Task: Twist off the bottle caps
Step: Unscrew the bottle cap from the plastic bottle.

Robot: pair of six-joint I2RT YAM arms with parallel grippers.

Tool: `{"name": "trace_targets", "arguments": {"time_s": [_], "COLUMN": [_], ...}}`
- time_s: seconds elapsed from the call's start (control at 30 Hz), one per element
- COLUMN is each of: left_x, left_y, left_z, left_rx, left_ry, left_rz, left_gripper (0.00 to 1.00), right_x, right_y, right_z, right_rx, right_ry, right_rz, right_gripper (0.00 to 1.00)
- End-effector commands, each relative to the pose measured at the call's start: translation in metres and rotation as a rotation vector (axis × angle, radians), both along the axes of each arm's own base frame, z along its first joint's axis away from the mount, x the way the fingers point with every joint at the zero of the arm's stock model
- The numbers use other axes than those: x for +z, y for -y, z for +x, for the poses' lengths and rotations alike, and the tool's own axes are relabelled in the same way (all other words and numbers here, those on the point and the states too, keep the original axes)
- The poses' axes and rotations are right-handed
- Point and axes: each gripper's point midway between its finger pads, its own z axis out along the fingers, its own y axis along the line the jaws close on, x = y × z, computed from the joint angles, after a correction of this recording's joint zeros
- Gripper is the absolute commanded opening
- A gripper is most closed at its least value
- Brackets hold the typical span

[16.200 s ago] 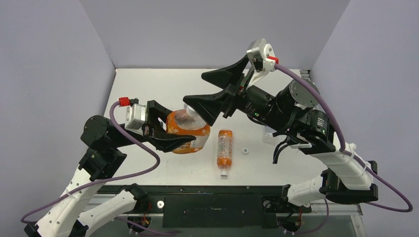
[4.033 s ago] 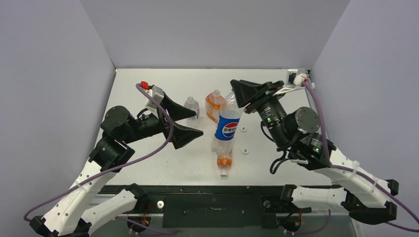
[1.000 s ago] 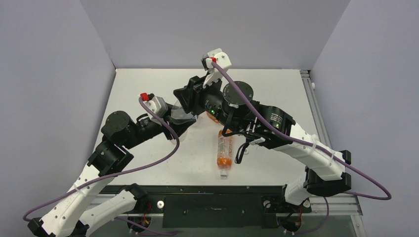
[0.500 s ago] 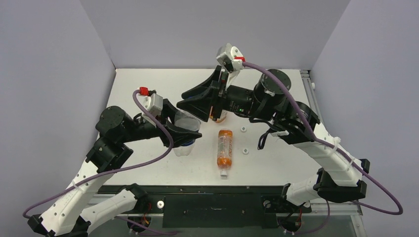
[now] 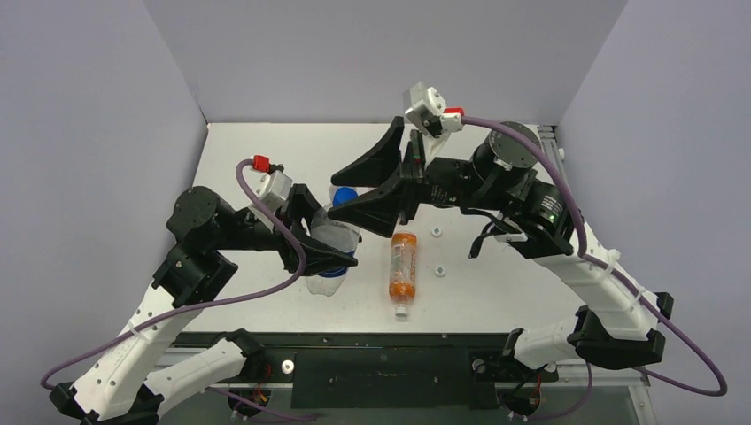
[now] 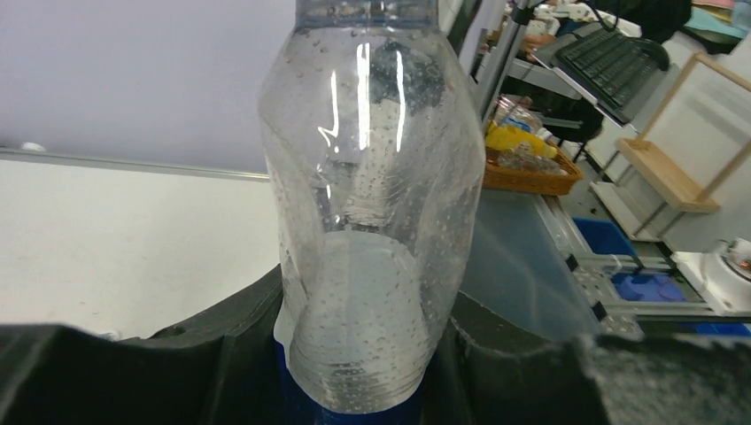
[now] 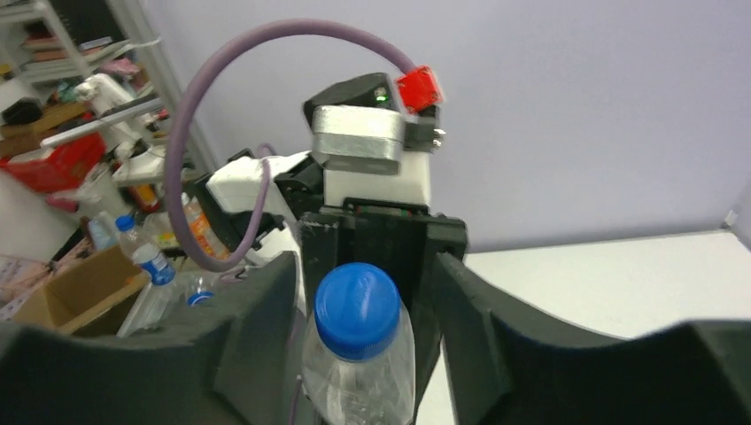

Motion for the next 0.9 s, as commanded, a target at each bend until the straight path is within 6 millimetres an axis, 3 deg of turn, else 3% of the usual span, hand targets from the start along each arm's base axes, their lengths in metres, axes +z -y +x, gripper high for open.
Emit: {"name": "trace_targets", "arguments": {"time_s": [0.0, 0.1, 0.13, 0.2, 0.23, 0.27, 0.3, 0.33, 0.43, 0.53, 0.87], "left_x": [0.017, 0.001, -0.007, -0.012, -0.013, -0.014, -0.012, -0.014, -0.011, -0.010, -0.012], "left_y": [-0.006, -0.008, -0.011, -0.017, -0.020, -0.022, -0.025, -0.027, -0.033, -0.037, -0.042], "left_z": [0.016, 0.053, 0.068, 0.087, 0.092, 0.099, 0.102, 0.108, 0.115, 0.120, 0.132], "left_rx": [0.126, 0.309, 0.382, 0.486, 0.513, 0.554, 0.577, 0.613, 0.669, 0.709, 0.778], "left_ry": [0.122, 0.233, 0.236, 0.302, 0.347, 0.354, 0.372, 0.370, 0.385, 0.378, 0.328], "left_rz": [-0.046, 0.020, 0.045, 0.068, 0.074, 0.079, 0.072, 0.077, 0.067, 0.072, 0.072], "left_gripper": [0.01, 0.13, 0.13, 0.11, 0.10, 0.09, 0.08, 0.07, 0.00, 0.00, 0.00], "right_x": [0.056, 0.055, 0.052, 0.053, 0.033, 0.046, 0.025, 0.017, 0.010, 0.007, -0.001], "right_y": [0.059, 0.076, 0.081, 0.082, 0.063, 0.070, 0.054, 0.043, 0.030, 0.020, -0.001], "right_z": [0.035, 0.068, 0.080, 0.084, 0.095, 0.089, 0.094, 0.095, 0.101, 0.102, 0.101], "right_rx": [-0.364, -0.578, -0.648, -0.699, -0.726, -0.748, -0.767, -0.798, -0.854, -0.860, -0.818], "right_ry": [0.012, -0.071, -0.106, -0.125, -0.138, -0.127, -0.126, -0.112, -0.106, -0.114, -0.143], "right_rz": [0.187, 0.241, 0.250, 0.244, 0.164, 0.176, 0.082, 0.018, -0.047, -0.052, -0.050], "right_gripper": [0.70, 0.76, 0.77, 0.78, 0.79, 0.79, 0.79, 0.79, 0.80, 0.81, 0.53]}}
